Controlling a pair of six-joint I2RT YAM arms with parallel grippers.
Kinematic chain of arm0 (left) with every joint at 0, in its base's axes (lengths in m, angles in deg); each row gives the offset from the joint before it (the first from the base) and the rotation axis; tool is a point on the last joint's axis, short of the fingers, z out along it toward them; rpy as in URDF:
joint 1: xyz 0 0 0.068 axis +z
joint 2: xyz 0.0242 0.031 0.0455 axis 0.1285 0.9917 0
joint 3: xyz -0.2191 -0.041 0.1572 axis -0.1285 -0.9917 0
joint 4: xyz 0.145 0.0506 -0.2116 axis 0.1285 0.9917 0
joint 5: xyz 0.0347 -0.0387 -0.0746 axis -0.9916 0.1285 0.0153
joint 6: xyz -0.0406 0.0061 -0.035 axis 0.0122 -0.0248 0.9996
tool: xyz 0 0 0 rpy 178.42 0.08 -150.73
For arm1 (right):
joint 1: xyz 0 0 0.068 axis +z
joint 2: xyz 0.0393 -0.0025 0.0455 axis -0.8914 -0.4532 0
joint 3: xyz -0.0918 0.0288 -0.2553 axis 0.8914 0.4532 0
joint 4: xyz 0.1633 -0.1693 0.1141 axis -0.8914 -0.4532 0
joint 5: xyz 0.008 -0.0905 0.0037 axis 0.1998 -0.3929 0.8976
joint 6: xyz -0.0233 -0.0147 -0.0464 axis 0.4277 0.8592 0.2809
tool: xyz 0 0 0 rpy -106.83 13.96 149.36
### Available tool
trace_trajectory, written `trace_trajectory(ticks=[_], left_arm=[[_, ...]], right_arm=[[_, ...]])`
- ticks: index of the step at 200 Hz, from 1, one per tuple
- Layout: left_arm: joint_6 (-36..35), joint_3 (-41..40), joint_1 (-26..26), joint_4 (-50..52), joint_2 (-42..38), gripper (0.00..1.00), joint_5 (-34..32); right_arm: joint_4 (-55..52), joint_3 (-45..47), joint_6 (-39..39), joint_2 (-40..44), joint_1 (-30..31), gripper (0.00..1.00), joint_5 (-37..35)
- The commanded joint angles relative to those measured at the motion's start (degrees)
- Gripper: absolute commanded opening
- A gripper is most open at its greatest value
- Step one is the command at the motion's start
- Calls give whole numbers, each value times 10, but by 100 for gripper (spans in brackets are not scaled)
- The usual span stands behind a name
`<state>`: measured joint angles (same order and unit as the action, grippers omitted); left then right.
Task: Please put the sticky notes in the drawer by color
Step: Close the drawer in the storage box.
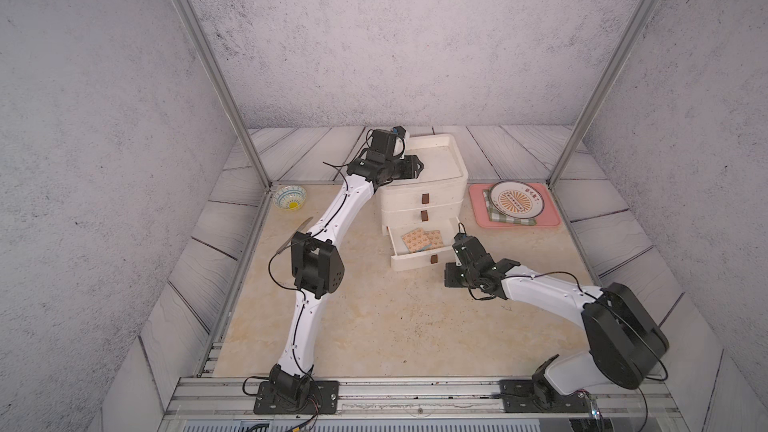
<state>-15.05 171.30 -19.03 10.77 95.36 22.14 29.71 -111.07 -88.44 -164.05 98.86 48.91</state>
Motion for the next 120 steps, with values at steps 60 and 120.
trace_trajectory(ticks=[60, 120], left_arm=[[0, -70, -1, 59, 4, 50, 16], [3, -140, 0, 35, -25, 52, 15]], right_arm=[[102, -141, 30, -177, -18, 4, -17], [250, -175, 35, -253, -20, 4, -39]])
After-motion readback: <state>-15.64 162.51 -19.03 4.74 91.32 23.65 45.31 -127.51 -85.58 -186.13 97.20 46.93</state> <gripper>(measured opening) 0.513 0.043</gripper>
